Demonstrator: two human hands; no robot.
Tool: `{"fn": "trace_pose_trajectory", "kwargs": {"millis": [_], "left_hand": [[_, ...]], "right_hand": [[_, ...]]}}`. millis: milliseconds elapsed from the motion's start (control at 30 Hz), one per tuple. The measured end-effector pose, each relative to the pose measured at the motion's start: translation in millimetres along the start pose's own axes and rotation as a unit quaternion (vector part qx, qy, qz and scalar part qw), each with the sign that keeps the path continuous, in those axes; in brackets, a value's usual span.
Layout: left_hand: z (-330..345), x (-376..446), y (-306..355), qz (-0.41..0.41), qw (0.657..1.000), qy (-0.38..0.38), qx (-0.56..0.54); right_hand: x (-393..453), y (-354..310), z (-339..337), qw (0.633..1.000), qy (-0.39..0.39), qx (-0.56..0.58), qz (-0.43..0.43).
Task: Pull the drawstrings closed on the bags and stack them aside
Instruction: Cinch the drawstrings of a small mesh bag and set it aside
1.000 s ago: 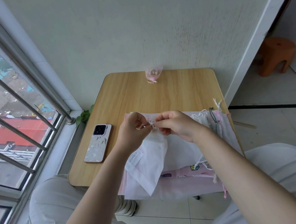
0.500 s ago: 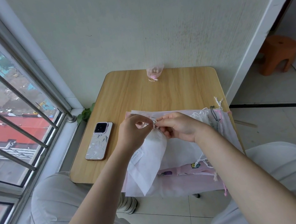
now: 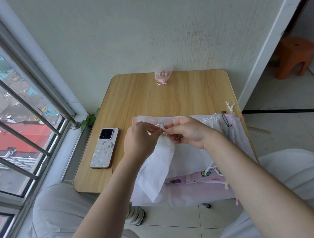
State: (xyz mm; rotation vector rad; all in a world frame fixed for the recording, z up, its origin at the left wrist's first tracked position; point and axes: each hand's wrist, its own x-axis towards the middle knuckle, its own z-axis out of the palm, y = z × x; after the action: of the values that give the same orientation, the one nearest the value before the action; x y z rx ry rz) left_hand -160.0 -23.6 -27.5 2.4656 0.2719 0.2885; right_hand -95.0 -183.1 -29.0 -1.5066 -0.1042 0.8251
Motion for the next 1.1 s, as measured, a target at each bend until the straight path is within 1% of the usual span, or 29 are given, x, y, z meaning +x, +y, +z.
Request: {"fn": "trace_pose_trajectory", "kwargs": {"millis": [100, 167, 200, 267, 300, 367, 433, 500, 600, 667, 733, 800, 833, 867, 900, 967, 1000, 1033, 1100], "left_hand": [[2, 1, -5, 0.009, 1.000, -0.003, 0.012], [2, 2, -7, 0.012, 0.999, -0.014, 0.040], [2, 2, -8, 0.014, 0.997, -0.027, 0.067], [-1, 2, -9, 0.024, 0.990, -0.057, 0.127], [-3, 2, -9, 0.031, 0.985, -0.071, 0.156], [-8, 5, -8, 0.047, 0.971, -0.095, 0.213], [-13, 11, -4, 0.062, 0.956, -0.116, 0.264], [-18, 17, 1, 0.081, 0.945, -0.122, 0.291], [-17, 23, -3, 0.150, 0.953, -0.117, 0.237], [-13, 29, -3, 0.187, 0.946, -0.142, 0.222], [-7, 35, -3, 0.198, 0.937, -0.154, 0.243], [-4, 46, 0, 0.199, 0.937, -0.133, 0.254], [-4, 51, 1, 0.194, 0.939, -0.121, 0.256], [-4, 56, 1, 0.186, 0.942, -0.109, 0.257], [-4, 61, 2, 0.175, 0.945, -0.101, 0.257], [-5, 71, 3, 0.143, 0.952, -0.098, 0.253], [-5, 76, 4, 0.116, 0.957, -0.103, 0.244], [-5, 80, 5, 0.080, 0.964, -0.110, 0.227], [-7, 92, 10, 0.005, 0.978, -0.128, 0.165]], "right_hand": [[-2, 0, 0, 0.997, 0.032, -0.063, -0.015], [-3, 0, 1, 0.989, 0.077, -0.120, -0.035], [-1, 1, 1, 0.979, 0.116, -0.161, -0.051], [3, 3, -1, 0.941, 0.200, -0.255, -0.094], [5, 5, -2, 0.926, 0.226, -0.284, -0.108], [9, 6, -3, 0.912, 0.245, -0.307, -0.115], [11, 6, -2, 0.907, 0.244, -0.322, -0.119], [12, 2, 0, 0.908, 0.226, -0.329, -0.126], [12, -8, 1, 0.924, 0.186, -0.307, -0.135], [13, -16, -2, 0.937, 0.168, -0.271, -0.141], [14, -19, -3, 0.939, 0.163, -0.261, -0.152], [18, -23, -8, 0.943, 0.164, -0.252, -0.145], [19, -25, -12, 0.945, 0.156, -0.260, -0.124], [21, -30, -17, 0.943, 0.139, -0.290, -0.088], [22, -35, -22, 0.928, 0.115, -0.351, -0.045], [26, -42, -29, 0.878, 0.065, -0.474, 0.027], [30, -44, -31, 0.856, 0.061, -0.511, 0.045], [35, -48, -31, 0.844, 0.080, -0.528, 0.052], [45, -60, -30, 0.839, 0.151, -0.522, 0.040]]}}
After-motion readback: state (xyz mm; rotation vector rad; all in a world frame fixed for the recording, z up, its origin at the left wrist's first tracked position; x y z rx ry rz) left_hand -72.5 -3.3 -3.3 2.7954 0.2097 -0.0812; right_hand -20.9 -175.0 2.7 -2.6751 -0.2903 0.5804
